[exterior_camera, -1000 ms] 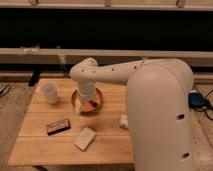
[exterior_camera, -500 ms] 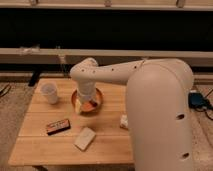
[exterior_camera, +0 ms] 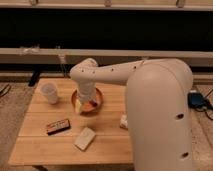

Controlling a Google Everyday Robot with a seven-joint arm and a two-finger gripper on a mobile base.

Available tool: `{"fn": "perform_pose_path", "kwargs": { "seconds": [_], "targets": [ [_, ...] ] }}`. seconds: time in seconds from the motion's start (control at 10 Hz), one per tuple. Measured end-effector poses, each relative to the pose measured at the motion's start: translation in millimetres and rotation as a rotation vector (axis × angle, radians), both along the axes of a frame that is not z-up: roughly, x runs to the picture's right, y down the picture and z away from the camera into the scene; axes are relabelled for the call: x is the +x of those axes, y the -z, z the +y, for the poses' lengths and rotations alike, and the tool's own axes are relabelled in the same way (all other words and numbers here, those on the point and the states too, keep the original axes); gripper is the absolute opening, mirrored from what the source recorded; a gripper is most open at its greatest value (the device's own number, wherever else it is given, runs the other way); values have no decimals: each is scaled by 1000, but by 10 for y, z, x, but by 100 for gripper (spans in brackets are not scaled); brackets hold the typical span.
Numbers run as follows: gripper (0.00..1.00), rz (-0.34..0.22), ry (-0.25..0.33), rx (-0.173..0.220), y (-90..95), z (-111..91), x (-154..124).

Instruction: Wipe the white sponge on the table

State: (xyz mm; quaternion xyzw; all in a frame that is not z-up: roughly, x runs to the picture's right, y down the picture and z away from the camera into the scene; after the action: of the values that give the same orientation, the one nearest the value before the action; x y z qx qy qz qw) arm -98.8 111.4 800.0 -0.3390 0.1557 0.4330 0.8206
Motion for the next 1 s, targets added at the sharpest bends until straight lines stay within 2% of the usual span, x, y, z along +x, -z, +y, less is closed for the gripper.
{"fn": "perform_pose_path", "kwargs": {
  "seconds": [0.3, 0.5, 0.7, 0.8, 1.0],
  "targets": [
    [80, 32, 2, 31, 154, 382, -160],
    [80, 50, -41, 48, 286, 740, -184],
    [80, 60, -76, 54, 337, 944, -164],
    [80, 63, -86, 51, 342, 1039, -186],
    [80, 81, -110, 28, 176, 1268, -153]
  ]
}}
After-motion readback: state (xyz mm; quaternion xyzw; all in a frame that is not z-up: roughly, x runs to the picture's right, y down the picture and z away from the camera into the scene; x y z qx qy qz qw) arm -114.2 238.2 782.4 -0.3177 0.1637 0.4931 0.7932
